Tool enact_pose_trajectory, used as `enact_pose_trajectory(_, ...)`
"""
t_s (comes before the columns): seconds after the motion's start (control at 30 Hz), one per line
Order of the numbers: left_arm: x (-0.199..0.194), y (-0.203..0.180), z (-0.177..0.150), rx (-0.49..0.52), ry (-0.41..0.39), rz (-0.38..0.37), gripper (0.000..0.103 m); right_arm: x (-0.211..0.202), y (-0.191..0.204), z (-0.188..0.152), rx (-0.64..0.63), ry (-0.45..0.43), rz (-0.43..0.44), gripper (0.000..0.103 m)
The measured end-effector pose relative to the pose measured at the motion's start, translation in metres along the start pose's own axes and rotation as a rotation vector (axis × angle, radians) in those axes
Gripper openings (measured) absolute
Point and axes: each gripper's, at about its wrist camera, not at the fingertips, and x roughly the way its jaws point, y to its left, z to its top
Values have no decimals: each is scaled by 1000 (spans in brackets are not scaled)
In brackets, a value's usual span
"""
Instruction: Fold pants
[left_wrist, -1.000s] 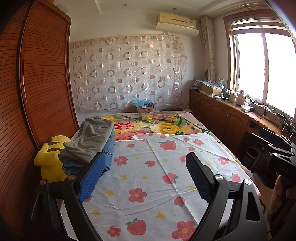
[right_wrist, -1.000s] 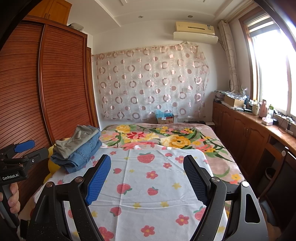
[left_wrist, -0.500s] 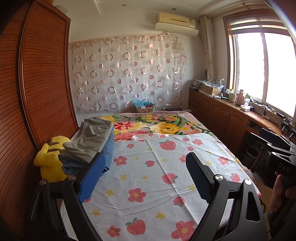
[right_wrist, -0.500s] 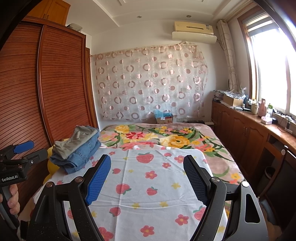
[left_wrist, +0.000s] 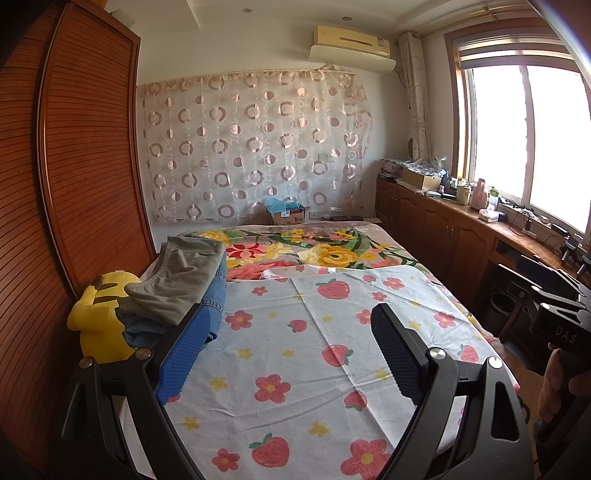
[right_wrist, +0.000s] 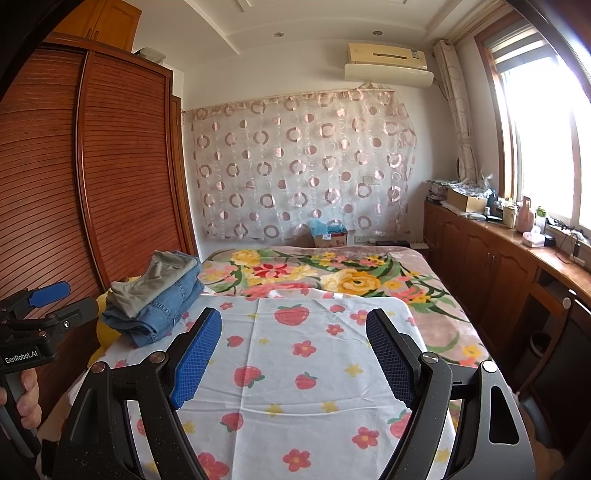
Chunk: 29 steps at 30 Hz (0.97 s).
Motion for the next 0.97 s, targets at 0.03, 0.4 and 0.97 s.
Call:
enact_pose_trajectory(0.03, 0, 0, 0, 0, 0, 1, 89, 0, 0, 0, 0, 1, -1, 82)
enact_pose_trajectory(0.4, 0, -1, 0, 1, 0, 0, 89, 1, 0, 0, 1, 2, 2, 82)
enact_pose_trajectory(0.97, -2, -4, 0, 1, -4, -4, 89, 1, -3, 0, 1, 3, -3, 82)
